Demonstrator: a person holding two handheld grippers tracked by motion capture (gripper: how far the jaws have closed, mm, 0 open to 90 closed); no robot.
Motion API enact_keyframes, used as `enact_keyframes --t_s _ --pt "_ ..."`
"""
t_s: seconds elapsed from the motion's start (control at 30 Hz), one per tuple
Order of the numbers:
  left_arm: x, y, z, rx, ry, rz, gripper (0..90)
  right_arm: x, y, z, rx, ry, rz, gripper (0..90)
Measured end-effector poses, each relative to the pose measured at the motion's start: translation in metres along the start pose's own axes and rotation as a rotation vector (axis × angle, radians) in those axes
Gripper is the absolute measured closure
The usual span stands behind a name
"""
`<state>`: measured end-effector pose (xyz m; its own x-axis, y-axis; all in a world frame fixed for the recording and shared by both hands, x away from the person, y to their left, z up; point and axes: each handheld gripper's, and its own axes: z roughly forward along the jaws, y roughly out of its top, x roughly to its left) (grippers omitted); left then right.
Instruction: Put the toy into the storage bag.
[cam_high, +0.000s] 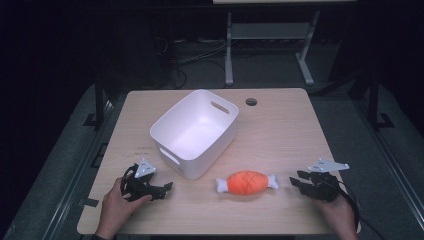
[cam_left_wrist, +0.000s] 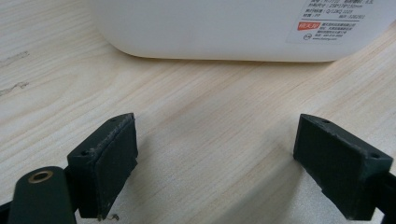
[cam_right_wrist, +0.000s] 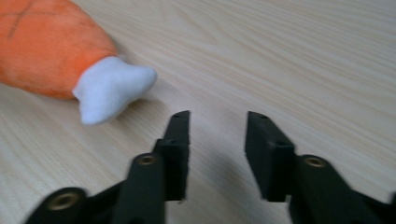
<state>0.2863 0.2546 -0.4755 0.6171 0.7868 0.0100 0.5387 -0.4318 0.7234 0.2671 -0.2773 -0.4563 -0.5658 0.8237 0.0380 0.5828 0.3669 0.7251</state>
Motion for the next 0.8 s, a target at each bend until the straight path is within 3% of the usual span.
enact_keyframes --t_s 0.27,0.6,0.8 --pt "0.0 0.0 0.0 0.001 0.0 0.0 12.7 0.0 0.014 0.005 0.007 0.064 -0.036 89.4" --pt "0.0 0.0 0.0 0.0 0.0 0.0 12.7 0.0 0.03 0.019 0.021 0.113 -0.066 89.6" --pt "0.0 0.0 0.0 0.0 0.0 0.0 12.7 -0.001 0.042 0.029 0.018 0.116 -0.08 89.6"
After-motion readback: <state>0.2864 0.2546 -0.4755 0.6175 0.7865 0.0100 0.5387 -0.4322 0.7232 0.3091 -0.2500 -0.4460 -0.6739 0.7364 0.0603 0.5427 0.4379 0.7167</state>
